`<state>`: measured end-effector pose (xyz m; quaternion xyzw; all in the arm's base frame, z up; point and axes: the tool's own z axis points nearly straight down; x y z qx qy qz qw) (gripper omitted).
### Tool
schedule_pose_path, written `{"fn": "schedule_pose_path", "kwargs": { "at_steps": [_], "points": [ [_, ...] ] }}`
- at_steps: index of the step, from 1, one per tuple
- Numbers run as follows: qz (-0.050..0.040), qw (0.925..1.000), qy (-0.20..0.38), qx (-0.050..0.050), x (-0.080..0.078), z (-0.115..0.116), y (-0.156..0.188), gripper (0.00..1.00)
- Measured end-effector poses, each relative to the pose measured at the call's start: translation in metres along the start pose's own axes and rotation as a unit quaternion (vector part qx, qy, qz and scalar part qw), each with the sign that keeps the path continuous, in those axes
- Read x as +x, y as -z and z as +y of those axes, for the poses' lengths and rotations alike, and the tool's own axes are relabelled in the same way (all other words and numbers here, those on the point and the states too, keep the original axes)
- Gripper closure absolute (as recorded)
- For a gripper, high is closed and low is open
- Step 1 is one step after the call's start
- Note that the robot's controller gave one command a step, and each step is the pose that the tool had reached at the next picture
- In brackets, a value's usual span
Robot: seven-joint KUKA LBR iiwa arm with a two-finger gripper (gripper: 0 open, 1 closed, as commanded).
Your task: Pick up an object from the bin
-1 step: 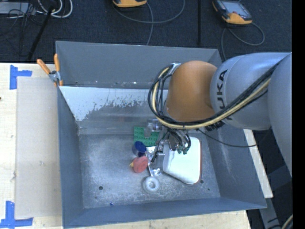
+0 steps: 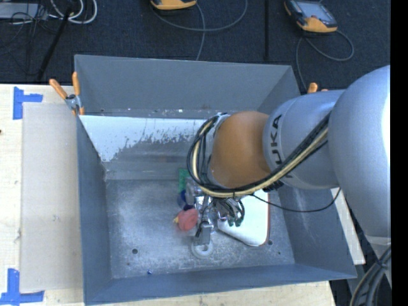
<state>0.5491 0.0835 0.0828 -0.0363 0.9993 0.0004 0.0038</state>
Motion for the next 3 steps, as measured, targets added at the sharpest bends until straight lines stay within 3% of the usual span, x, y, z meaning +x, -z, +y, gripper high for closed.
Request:
{"fn": "schedule_pose_path", "kwargs": {
  "at_steps": [1,2,3],
  "points": [
    [0.0019,1.0000,-0.001,0.000,0.000,-0.001,0.002,1.00],
    [-0.0020,0.9996,0.029,0.000,-0.055,0.007,0.111,1.00],
    [-0.0002,0.9981,0.061,0.000,-0.075,0.028,0.166,1.00]
  ]
}}
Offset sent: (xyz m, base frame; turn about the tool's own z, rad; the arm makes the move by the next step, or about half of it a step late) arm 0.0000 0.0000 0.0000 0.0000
